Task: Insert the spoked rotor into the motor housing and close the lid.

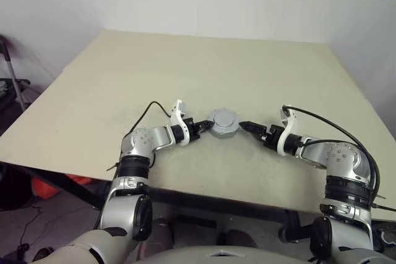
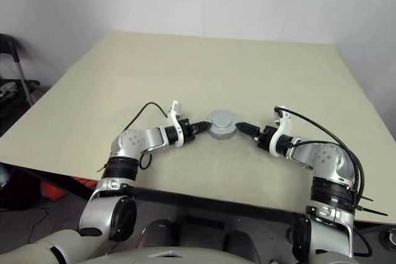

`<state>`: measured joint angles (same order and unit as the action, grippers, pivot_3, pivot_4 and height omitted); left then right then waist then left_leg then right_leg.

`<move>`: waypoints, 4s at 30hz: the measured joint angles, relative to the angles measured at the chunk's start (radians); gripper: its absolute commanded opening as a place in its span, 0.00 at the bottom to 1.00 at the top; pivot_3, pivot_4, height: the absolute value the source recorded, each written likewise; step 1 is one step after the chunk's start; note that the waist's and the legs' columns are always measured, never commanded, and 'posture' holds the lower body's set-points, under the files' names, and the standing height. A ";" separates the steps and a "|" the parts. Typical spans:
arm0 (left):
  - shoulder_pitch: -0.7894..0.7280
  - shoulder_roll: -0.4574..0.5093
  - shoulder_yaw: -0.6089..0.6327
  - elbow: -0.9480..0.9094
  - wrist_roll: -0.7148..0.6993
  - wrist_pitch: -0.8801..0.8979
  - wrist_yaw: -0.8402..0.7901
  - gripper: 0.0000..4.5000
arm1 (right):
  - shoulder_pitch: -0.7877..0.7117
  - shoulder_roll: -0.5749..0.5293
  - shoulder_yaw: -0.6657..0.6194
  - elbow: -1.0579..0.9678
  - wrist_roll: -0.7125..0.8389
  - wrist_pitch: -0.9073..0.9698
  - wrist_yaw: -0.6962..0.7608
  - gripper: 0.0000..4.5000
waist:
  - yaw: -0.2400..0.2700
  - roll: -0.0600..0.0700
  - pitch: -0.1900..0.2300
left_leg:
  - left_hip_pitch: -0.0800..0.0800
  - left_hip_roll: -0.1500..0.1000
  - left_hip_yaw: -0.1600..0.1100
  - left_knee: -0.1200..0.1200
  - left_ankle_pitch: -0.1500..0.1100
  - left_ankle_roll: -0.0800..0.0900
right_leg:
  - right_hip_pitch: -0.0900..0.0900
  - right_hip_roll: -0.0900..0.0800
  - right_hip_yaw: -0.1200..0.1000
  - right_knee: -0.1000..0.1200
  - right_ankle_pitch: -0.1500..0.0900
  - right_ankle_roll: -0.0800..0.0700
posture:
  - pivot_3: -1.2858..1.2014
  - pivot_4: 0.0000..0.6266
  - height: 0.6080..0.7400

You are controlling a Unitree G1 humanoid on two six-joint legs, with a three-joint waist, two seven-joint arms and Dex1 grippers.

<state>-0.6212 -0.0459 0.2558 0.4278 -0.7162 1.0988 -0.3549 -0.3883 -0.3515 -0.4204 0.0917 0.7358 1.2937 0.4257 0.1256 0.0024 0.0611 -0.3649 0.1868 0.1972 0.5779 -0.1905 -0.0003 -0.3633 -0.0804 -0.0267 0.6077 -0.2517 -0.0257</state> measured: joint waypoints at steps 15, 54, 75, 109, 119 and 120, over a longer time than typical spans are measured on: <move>0.022 0.015 -0.003 -0.050 0.018 -0.012 0.023 0.00 | -0.142 0.127 0.091 0.188 -0.070 -0.129 0.012 1.00 | -0.034 -0.001 -0.001 | 0.005 0.002 0.000 -0.005 0.005 -0.009 | 0.001 0.001 0.000 0.000 0.001 -0.001 | 0.52 0.00 1.00; 0.080 0.039 0.108 -0.158 -0.082 -0.065 0.010 0.00 | -0.359 0.296 -0.133 0.484 -0.027 -0.191 -0.199 0.47 | -0.032 0.001 0.000 | -0.007 0.004 0.001 -0.011 0.008 -0.014 | -0.015 0.005 0.000 0.001 0.003 -0.004 | 0.52 0.00 1.00; 0.241 0.050 0.288 -0.332 -0.294 -0.201 0.085 0.73 | -0.534 0.402 -0.283 0.474 0.215 -0.086 -0.465 0.47 | -0.025 0.000 0.000 | -0.021 0.003 -0.002 -0.002 0.006 -0.010 | -0.025 0.005 -0.002 0.006 0.007 0.004 | 0.52 0.00 1.00; 0.025 0.055 0.247 0.064 -0.465 -0.166 0.006 0.99 | -0.511 0.374 -0.202 0.441 0.219 -0.057 -0.430 0.47 | -0.013 -0.001 0.000 | -0.021 0.002 -0.004 0.002 0.007 -0.012 | -0.025 0.005 -0.001 0.015 0.008 0.005 | 0.52 0.00 1.00; -0.001 0.034 0.240 0.089 -0.423 -0.199 -0.026 0.54 | -0.507 0.397 -0.205 0.407 0.248 -0.065 -0.464 0.47 | 0.002 -0.001 0.000 | -0.021 0.002 -0.004 0.003 0.007 -0.012 | -0.026 0.005 -0.001 0.015 0.008 0.005 | 0.52 0.00 1.00; -0.001 0.033 0.242 0.087 -0.424 -0.199 -0.030 0.54 | -0.507 0.399 -0.205 0.397 0.250 -0.063 -0.470 0.47 | 0.003 -0.001 0.000 | -0.021 0.002 -0.004 0.003 0.007 -0.012 | -0.026 0.005 -0.001 0.015 0.008 0.005 | 0.52 0.00 1.00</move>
<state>-0.6221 -0.0133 0.4975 0.5149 -1.1402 0.8996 -0.3848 -0.8954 0.0475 -0.6250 0.4883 0.9863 1.2309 -0.0443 0.1282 0.0018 0.0613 -0.3855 0.1890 0.1928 0.5804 -0.1831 -0.0125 -0.3889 -0.0756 -0.0277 0.6231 -0.2438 -0.0208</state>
